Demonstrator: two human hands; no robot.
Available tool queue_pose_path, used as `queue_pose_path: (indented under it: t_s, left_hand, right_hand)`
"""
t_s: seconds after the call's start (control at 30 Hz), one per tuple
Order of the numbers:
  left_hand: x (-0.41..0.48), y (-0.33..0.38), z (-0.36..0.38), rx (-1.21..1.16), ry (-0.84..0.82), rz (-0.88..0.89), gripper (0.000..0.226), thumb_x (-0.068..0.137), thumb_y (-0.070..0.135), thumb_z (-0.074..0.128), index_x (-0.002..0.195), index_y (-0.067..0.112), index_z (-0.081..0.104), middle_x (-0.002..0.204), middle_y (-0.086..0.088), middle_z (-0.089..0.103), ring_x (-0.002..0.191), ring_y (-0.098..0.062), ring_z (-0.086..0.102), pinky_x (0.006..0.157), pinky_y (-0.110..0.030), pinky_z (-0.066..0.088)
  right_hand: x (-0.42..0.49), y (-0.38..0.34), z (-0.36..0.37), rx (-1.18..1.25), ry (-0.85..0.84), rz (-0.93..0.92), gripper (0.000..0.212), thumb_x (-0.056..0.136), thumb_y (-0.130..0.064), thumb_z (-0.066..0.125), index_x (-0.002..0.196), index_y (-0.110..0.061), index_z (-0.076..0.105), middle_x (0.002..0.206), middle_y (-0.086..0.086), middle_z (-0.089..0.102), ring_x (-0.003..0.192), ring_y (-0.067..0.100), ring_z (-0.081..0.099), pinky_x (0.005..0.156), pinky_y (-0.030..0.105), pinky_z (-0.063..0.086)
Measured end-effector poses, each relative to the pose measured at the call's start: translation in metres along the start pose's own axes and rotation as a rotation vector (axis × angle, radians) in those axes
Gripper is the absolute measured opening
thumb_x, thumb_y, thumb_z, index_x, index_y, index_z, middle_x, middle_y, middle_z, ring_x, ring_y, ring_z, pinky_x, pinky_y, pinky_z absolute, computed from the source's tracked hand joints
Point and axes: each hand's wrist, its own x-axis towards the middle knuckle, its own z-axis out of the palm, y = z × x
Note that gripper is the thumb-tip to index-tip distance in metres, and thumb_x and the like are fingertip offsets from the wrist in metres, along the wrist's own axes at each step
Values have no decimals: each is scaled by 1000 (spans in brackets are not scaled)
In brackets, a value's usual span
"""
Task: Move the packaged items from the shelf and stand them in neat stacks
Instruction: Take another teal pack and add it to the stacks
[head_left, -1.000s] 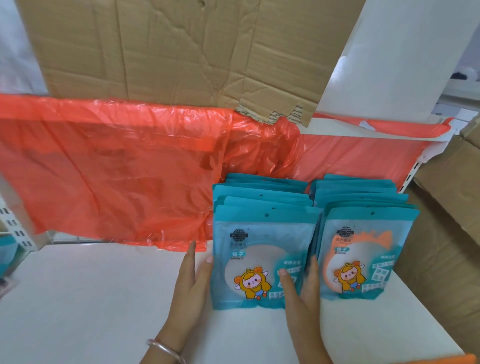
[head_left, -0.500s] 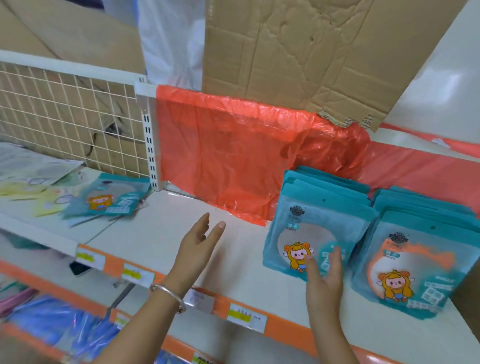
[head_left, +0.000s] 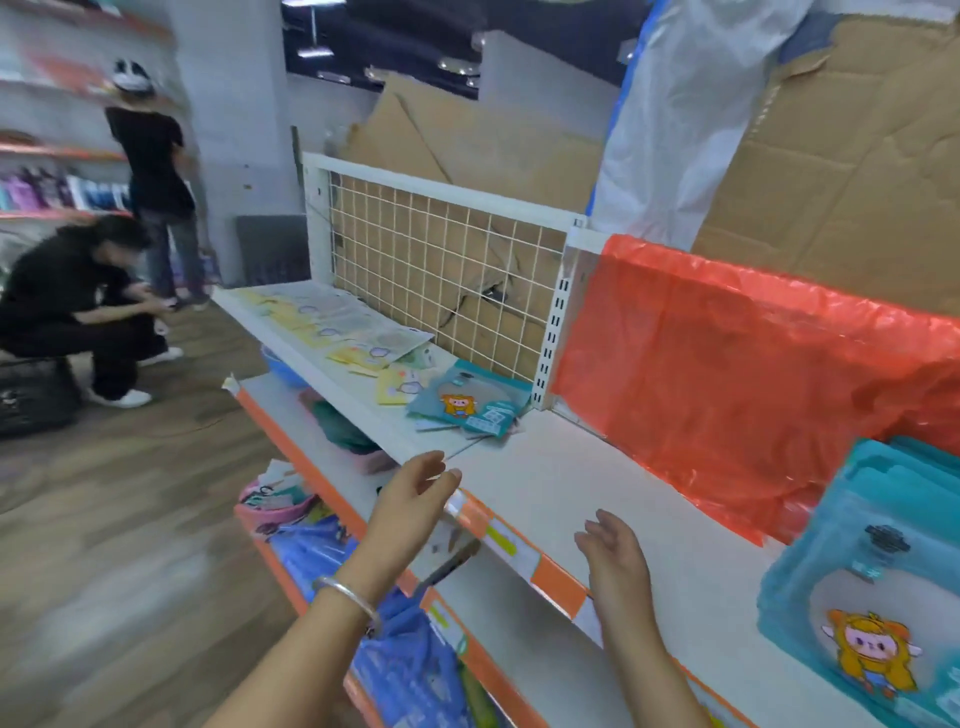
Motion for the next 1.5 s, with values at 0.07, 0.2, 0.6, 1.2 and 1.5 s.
queue_pose_path:
  t_s: [0.07, 0.2, 0.6, 1.2, 1.5]
  left_hand:
    - [14, -5, -26, 7, 29, -13, 38, 93, 23, 56, 129, 12, 53, 123, -1, 59, 110, -11, 54, 77, -12, 39]
    - [50, -16, -72, 16, 41, -33, 36, 92, 26, 55, 126, 15, 56, 122, 2, 62, 108, -8, 57, 78, -13, 41]
    - [160, -43, -122, 50, -43, -95, 32, 93, 22, 52, 124, 15, 56, 115, -1, 62, 98, -7, 59, 77, -17, 44]
    - [261, -49, -59, -30, -94, -234, 29, 91, 24, 52, 118, 19, 59, 119, -1, 60, 112, -19, 56, 103, -39, 42]
    - [278, -59, -60, -51, -72, -240, 23, 92, 18, 51, 112, 15, 62, 110, -3, 64, 95, -15, 63, 74, -24, 45]
  right_hand:
    - [8, -4, 30, -17, -66, 27, 38, 91, 1, 53, 128, -6, 49, 119, 11, 55, 104, 19, 50, 88, 25, 33]
    - [27, -9, 85, -41, -139, 77, 37, 91, -3, 53, 127, -10, 50, 119, 9, 56, 102, 19, 51, 88, 28, 35]
    - [101, -12, 172, -76, -38, 221, 33, 93, -14, 52, 126, -12, 52, 120, 9, 56, 107, 21, 53, 87, 32, 38]
    - [278, 13, 184, -480, 52, 456, 71, 64, -52, 79, 111, -6, 52, 102, 11, 66, 88, 25, 66, 80, 39, 57]
    - [289, 7, 193, -426, 46, 503, 50, 67, -18, 85, 101, -4, 52, 94, 14, 67, 80, 28, 68, 78, 40, 58]
